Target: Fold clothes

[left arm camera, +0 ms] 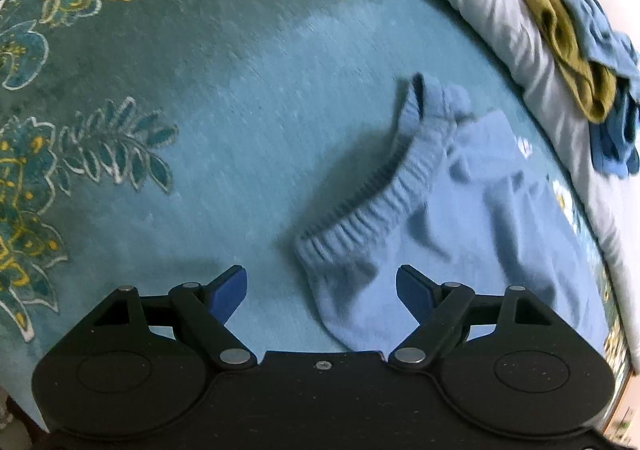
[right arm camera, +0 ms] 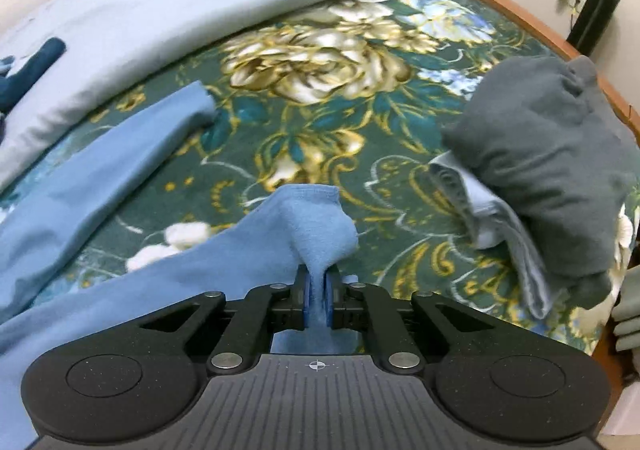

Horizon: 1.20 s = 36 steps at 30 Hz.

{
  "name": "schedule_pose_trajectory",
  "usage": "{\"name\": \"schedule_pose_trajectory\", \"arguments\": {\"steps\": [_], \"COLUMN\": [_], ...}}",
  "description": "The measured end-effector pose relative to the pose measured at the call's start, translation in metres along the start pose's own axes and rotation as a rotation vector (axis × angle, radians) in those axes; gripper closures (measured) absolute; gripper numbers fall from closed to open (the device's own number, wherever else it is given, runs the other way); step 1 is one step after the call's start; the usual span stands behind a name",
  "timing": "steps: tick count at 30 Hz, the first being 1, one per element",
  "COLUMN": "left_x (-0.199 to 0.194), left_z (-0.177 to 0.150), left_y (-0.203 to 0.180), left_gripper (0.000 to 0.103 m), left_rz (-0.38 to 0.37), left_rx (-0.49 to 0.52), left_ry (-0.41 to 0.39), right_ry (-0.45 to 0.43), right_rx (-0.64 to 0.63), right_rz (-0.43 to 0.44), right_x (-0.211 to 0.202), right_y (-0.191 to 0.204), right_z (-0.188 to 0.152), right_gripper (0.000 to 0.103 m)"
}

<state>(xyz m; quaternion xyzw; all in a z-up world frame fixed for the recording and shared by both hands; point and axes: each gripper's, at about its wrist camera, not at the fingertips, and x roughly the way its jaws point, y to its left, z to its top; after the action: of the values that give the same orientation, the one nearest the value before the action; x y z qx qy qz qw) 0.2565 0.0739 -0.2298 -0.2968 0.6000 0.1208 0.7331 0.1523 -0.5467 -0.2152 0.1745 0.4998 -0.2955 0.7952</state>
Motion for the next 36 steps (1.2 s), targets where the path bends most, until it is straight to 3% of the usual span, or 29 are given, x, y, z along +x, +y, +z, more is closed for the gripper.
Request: {"name": "schedule_pose_trajectory", "arguments": {"steps": [3, 5, 7, 11, 13, 15, 19, 22, 24, 26, 27, 36], "left_x": [0.010, 0.015, 0.019, 0.028, 0.029, 0.028, 0.030, 0.030, 0.030, 0.024, 0.020, -0.039], "left_z": [-0.004, -0.006, -0.010, -0.019, -0.020, -0.019, -0.017, -0.018, -0.020, -0.021, -0.022, -0.013], "left_y": [-0.001, 0.001, 0.005, 0.003, 0.001, 0.001, -0.003, -0.006, -0.008, -0.010, -0.012, -0.005], "left_gripper": [0.023, 0.023, 0.023, 0.038, 0.039, 0.056, 0.070, 0.081, 0.095, 0.100, 0.101, 0.102], "left_rz": [0.005, -0.017, -0.047, -0.045, -0.044, -0.050, -0.053, -0.059, -0.072, -0.074, -0.068, -0.033], "left_rx": [0.016, -0.015, -0.068, -0.110, -0.102, -0.106, -0.119, -0.134, -0.156, -0.174, -0.178, -0.157], "left_ry": [0.021, 0.021, 0.009, -0.022, -0.034, -0.047, -0.064, -0.082, -0.092, -0.112, -0.127, -0.264], "right_ry": [-0.022, -0.059, -0.056, 0.019, 0.031, 0.049, 0.056, 0.046, 0.046, 0.052, 0.055, -0.019], "right_rx": [-0.002, 0.041, 0.109, 0.210, 0.254, 0.320, 0.425, 0.490, 0.523, 0.525, 0.515, 0.362], "right_rz": [-0.002, -0.012, 0.005, 0.066, 0.098, 0.134, 0.142, 0.143, 0.157, 0.134, 0.117, 0.159], "right_x": [-0.009, -0.021, -0.026, -0.013, -0.006, 0.005, 0.025, 0.031, 0.035, 0.037, 0.036, -0.016], "right_y": [-0.001, -0.009, -0.020, -0.036, -0.039, -0.042, -0.046, -0.047, -0.046, -0.044, -0.042, -0.023], "right_z": [-0.005, -0.011, -0.020, -0.041, -0.049, -0.054, -0.054, -0.053, -0.051, -0.046, -0.043, -0.031], "right_gripper": [0.081, 0.068, 0.065, 0.059, 0.052, 0.050, 0.050, 0.051, 0.057, 0.091, 0.098, 0.101]}}
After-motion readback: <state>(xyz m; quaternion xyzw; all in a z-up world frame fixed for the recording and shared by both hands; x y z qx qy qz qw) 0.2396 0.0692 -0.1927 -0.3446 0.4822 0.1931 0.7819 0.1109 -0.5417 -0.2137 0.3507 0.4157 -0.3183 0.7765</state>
